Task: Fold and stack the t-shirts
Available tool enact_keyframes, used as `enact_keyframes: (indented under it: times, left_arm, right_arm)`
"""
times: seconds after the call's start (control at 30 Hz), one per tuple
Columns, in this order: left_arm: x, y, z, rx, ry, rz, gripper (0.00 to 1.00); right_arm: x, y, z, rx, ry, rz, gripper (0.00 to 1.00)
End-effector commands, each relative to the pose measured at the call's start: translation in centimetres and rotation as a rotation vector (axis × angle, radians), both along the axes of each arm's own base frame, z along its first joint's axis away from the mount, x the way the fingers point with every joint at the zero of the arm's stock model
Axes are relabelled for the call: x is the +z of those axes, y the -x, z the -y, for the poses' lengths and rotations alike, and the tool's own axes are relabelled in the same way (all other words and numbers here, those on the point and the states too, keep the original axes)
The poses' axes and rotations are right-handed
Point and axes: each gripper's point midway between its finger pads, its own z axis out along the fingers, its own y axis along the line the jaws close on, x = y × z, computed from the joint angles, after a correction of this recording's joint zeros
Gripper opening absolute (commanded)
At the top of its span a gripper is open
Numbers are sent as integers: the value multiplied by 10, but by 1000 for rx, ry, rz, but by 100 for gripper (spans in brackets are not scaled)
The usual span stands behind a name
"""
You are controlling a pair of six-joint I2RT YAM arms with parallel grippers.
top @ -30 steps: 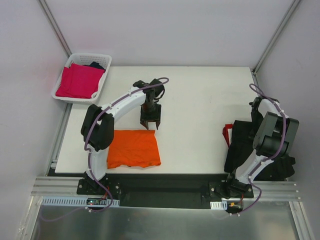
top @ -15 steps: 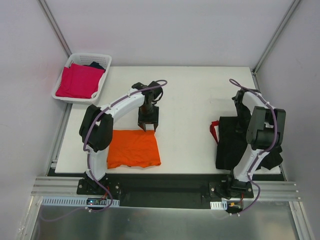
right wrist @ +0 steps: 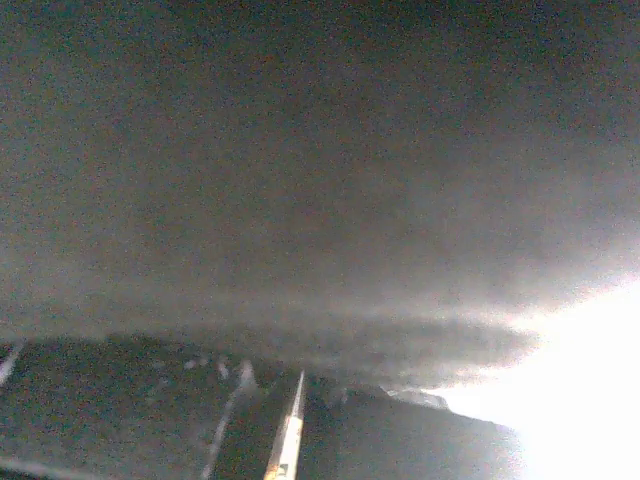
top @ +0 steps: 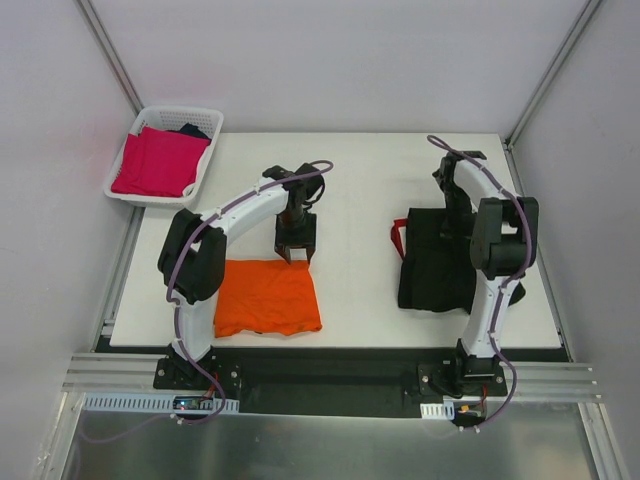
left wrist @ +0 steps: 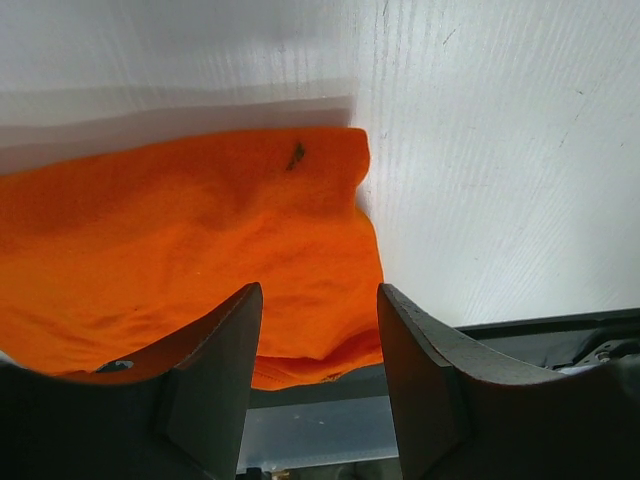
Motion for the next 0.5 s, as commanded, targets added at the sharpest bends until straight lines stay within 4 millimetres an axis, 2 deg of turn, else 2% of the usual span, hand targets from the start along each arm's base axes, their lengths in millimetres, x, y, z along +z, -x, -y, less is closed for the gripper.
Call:
enact_keyframes:
  times: [0.0, 0.03, 0.07, 0.1, 0.17, 0.33, 0.47]
  left_arm:
    - [16, 2, -7, 10, 7, 30, 50]
    - [15, 3, -7, 10, 5, 28, 50]
    - [15, 1, -7, 10, 6, 29, 50]
    - [15, 0, -6, 11, 8, 29, 50]
    - [15, 0, -5, 8, 11, 28, 50]
    - [15, -2, -8, 8, 8, 29, 50]
    - [15, -1, -10, 13, 5, 26, 50]
  right_arm:
    - [-44, -99, -46, -135, -152, 328, 1]
    - [-42, -102, -48, -139, -155, 327, 1]
    - [-37, -114, -50, -143, -165, 357, 1]
    - [-42, -117, -52, -151, -168, 347, 1]
    - [-39, -129, -59, -167, -193, 370, 1]
    - [-44, -144, -80, -138, -247, 396, 1]
    - [-47, -148, -93, -108, -264, 407, 1]
